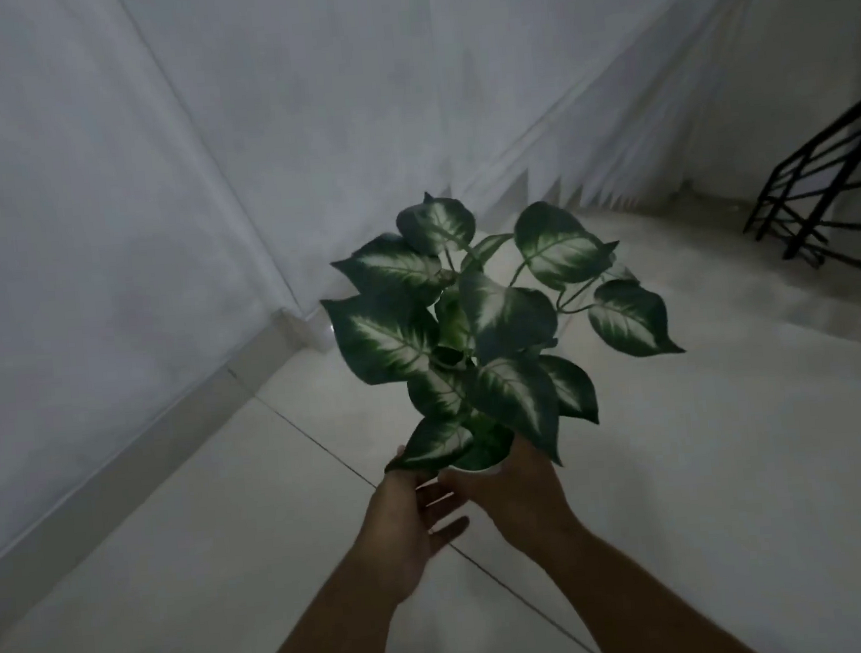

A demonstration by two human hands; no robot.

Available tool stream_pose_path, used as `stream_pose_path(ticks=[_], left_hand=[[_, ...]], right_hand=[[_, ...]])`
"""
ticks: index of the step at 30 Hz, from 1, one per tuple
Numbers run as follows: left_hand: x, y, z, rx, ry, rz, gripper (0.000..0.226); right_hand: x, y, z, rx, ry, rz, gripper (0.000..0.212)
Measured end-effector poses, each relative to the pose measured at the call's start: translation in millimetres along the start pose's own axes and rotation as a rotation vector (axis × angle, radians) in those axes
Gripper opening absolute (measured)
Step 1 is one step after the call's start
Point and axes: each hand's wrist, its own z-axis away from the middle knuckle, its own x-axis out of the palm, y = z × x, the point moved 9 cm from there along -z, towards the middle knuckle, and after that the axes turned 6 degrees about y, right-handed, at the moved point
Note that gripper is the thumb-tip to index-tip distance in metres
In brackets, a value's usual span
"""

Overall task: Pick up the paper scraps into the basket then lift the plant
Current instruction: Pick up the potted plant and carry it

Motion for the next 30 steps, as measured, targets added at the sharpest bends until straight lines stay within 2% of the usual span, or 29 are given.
stream_pose_path(ticks=[3,6,10,15,19,25,27,30], left_hand=[[-2.7,32.8,9.4,0.022,0.0,0.03,0.028],[-8.4,62.5,10.7,0.035,-0.005,0.08,0.039],[-31.3,96.7,0.7,0.058,0.022,0.158,0.041],[-85.6,140.7,-36.5,0.124,0.062,0.204,0.025],[-127.4,164.5,-73.3,0.172,0.061,0.259,0.016],[-173.6,158.5,-134.3,0.087,0.06,0.345,0.038],[-178.4,153.9,-152.7,0.074,0.052,0.371,0.046],[-177.7,147.5,-173.4,0.038,0.04,0.401,0.062]], right_hand=[[23.3,-24.3,-17.4,-0.011,-0.046,0.028,0.061],[45.3,-49.9,-37.9,-0.03,-0.043,0.091,0.067],[86.4,-69.5,-57.0,-0.101,-0.044,0.122,0.069],[165.2,-51.5,-82.8,-0.122,-0.13,0.123,0.053],[217.2,-20.2,-104.7,-0.106,-0.139,0.11,0.054],[264.9,27.3,-134.5,-0.116,-0.132,0.14,0.061],[268.5,40.2,-145.7,-0.13,-0.115,0.159,0.055],[270.0,68.7,-155.1,-0.052,-0.119,0.195,0.041]])
